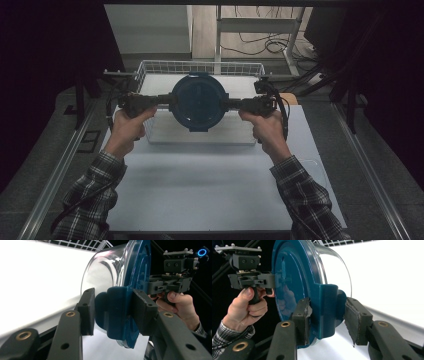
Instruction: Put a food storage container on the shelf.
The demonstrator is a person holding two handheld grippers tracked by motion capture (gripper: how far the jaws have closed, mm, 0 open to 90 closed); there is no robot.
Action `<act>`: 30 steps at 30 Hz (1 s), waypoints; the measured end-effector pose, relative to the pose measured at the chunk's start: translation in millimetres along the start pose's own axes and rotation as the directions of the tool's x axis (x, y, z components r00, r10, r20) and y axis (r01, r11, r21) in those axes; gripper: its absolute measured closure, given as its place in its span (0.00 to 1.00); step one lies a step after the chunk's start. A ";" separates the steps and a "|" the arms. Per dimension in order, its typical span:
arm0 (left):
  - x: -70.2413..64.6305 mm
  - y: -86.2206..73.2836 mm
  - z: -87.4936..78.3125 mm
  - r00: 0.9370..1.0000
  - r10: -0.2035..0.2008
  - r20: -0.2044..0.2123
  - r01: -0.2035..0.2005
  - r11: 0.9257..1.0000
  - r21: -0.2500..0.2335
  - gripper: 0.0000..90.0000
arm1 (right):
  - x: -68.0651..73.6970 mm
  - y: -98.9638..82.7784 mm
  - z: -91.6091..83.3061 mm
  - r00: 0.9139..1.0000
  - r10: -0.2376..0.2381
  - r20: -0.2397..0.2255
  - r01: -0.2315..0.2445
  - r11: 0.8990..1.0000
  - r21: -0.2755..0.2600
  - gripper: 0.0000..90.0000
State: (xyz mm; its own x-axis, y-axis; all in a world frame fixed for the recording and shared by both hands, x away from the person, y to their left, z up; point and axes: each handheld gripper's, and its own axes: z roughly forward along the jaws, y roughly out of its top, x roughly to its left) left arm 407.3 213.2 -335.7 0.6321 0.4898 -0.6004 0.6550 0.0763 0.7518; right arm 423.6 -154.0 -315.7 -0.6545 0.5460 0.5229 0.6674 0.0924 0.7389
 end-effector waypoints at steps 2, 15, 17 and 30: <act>2.6 4.1 1.2 1.000 -0.006 0.004 0.006 1.000 0.000 0.63 | -1.2 3.7 1.2 1.000 0.002 0.002 -0.002 1.000 -0.003 0.63; 28.7 30.9 12.9 0.998 -0.060 0.028 0.060 0.998 -0.022 0.63 | -18.7 36.8 14.1 0.999 0.048 0.010 -0.048 0.999 -0.017 0.62; 30.0 34.1 14.8 0.998 -0.054 0.012 0.054 0.998 -0.026 0.63 | -18.5 40.6 14.7 0.999 0.043 0.024 -0.042 0.999 -0.018 0.62; 39.7 38.7 21.6 0.994 -0.102 -0.031 0.100 0.993 -0.056 0.61 | -30.2 51.5 24.2 0.996 0.085 0.024 -0.084 0.996 -0.035 0.60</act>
State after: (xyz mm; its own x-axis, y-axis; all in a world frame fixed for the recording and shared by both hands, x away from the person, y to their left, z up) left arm 466.7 216.8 -336.3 0.5490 0.5060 -0.6653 0.6910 0.1731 0.7019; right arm 486.4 -145.5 -303.7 -0.5867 0.5717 0.5735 0.7071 0.0166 0.7069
